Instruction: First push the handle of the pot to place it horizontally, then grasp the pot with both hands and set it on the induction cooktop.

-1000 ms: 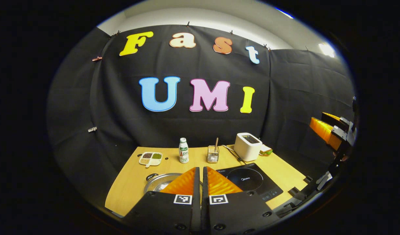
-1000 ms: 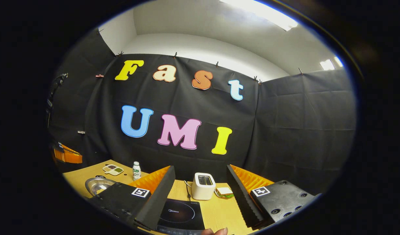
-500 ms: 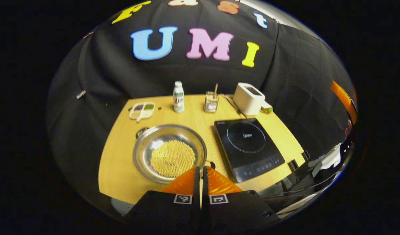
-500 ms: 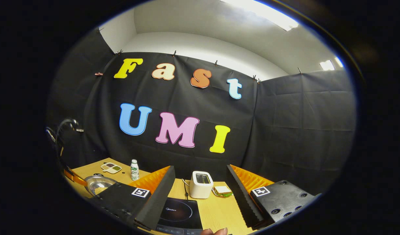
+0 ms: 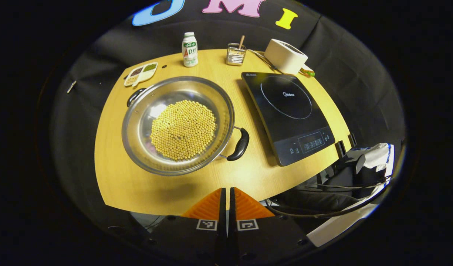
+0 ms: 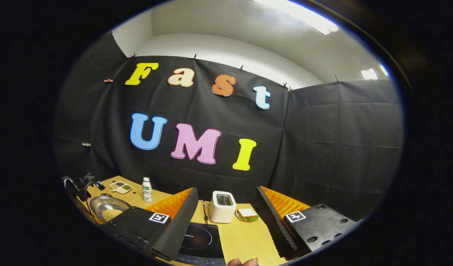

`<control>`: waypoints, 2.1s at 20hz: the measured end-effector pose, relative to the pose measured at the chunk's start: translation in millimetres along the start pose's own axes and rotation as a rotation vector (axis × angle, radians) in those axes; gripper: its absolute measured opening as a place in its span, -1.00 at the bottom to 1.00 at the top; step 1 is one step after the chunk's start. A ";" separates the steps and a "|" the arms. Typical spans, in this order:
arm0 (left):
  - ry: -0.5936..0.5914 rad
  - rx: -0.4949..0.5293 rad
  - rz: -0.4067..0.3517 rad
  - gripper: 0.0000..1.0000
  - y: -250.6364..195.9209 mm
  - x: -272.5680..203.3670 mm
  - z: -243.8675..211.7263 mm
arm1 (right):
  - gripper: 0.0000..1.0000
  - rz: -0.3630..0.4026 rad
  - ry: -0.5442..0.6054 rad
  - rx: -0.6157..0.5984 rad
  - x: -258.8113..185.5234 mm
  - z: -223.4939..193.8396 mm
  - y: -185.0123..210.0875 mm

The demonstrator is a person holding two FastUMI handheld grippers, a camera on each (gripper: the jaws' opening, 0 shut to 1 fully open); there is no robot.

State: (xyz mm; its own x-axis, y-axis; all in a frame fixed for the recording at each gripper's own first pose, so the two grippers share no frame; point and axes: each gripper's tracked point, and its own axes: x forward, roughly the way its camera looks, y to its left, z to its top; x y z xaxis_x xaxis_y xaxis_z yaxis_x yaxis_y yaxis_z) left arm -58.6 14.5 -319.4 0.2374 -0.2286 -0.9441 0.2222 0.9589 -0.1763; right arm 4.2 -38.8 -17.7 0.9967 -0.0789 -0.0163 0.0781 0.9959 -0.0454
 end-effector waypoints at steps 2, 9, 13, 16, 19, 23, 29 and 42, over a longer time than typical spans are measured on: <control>0.061 0.009 -0.007 -0.89 3.9 16.8 -2.6 | 0.95 -0.015 0.006 -0.004 2.2 -2.4 -4.0; 0.185 -0.007 0.032 -0.89 16.7 63.2 0.1 | 0.95 -0.080 0.027 -0.010 5.1 -12.0 -29.1; 0.182 -0.030 0.066 -0.89 19.3 79.9 14.5 | 0.95 -0.107 0.041 -0.012 6.1 -17.8 -38.0; 0.178 -0.034 0.050 -0.90 9.1 88.8 20.7 | 0.94 -0.115 0.052 -0.013 7.1 -22.1 -41.4; 0.163 0.005 0.064 -0.89 2.0 92.9 30.7 | 0.94 -0.120 0.055 -0.020 9.6 -23.7 -43.6; 0.127 0.046 0.089 -0.89 -4.7 99.6 48.7 | 0.95 -0.121 0.067 -0.027 12.7 -28.9 -46.1; 0.073 0.056 0.111 -0.90 -9.7 112.2 82.7 | 0.94 -0.143 0.075 -0.036 14.7 -31.3 -56.8; -0.037 0.084 0.153 -0.89 -6.2 143.0 169.9 | 0.94 -0.219 0.102 -0.076 -8.2 -44.2 -76.1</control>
State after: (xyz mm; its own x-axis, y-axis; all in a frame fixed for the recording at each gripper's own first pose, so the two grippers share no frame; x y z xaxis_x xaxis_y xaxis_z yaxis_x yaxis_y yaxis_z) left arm 134.6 -52.8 -406.0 0.3089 -0.0888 -0.9469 0.2586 0.9660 -0.0063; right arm -10.9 -115.9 -58.2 0.9487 -0.3004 -0.0986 0.2865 0.9487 -0.1335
